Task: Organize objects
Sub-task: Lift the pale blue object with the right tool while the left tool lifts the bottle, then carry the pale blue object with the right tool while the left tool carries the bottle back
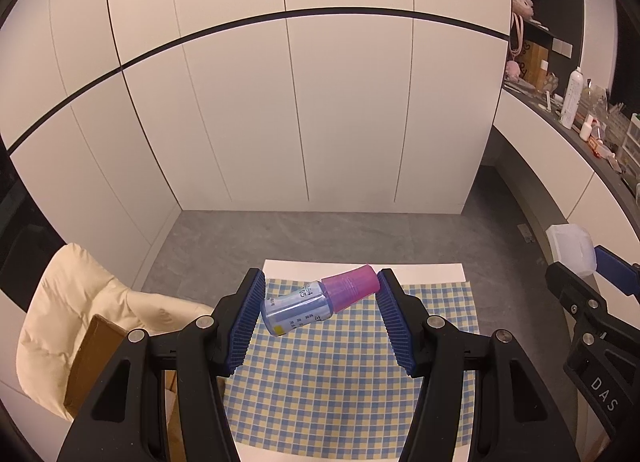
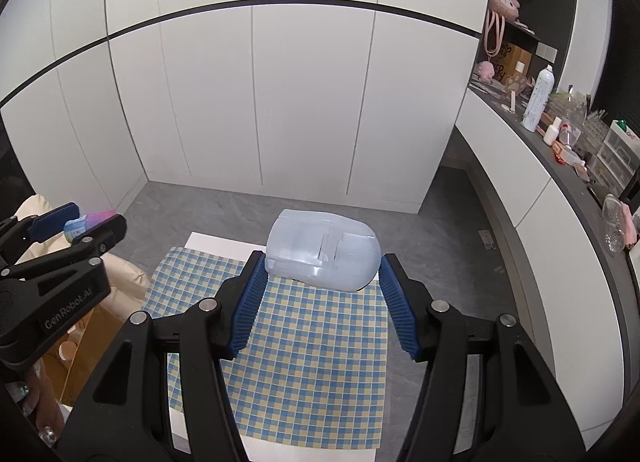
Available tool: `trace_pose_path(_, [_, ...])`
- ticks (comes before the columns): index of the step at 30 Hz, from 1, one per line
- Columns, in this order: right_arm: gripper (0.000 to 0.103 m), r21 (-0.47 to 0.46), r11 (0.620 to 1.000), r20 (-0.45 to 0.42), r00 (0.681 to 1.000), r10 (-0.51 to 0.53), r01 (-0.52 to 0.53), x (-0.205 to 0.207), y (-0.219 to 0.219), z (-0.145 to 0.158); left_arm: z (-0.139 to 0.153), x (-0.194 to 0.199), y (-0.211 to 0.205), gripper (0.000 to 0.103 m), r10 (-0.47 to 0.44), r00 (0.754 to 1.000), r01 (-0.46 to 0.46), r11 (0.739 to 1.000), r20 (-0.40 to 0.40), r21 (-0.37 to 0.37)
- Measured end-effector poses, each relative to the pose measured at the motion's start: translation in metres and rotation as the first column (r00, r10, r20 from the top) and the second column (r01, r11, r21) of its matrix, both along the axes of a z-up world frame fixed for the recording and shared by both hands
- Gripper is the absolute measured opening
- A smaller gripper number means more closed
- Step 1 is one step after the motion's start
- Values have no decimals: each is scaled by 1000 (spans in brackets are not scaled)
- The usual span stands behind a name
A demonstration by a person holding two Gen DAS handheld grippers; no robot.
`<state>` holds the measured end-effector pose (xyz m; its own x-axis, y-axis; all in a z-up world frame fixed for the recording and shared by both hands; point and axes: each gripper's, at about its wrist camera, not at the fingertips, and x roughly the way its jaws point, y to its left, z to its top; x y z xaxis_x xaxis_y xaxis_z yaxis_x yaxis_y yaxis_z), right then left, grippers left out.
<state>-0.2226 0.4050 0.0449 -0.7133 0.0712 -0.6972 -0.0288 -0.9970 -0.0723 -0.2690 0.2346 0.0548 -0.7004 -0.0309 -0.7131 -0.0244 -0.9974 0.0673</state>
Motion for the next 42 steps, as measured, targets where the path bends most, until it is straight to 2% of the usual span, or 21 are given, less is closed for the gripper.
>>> trace_pose_path(17, [60, -20, 1000, 9, 1000, 20, -20, 29, -10, 8, 7, 33, -15, 58, -11, 1000, 10, 1000, 3, 23])
trace_pose_path(36, [60, 0, 1000, 33, 999, 17, -17, 94, -18, 2, 16, 99, -24, 58, -28, 999, 28, 999, -30, -19])
trace_pose_path(42, [60, -1, 1000, 27, 1000, 11, -11, 115, -19, 4, 19, 120, -27, 58, -47, 998, 47, 999, -37, -8])
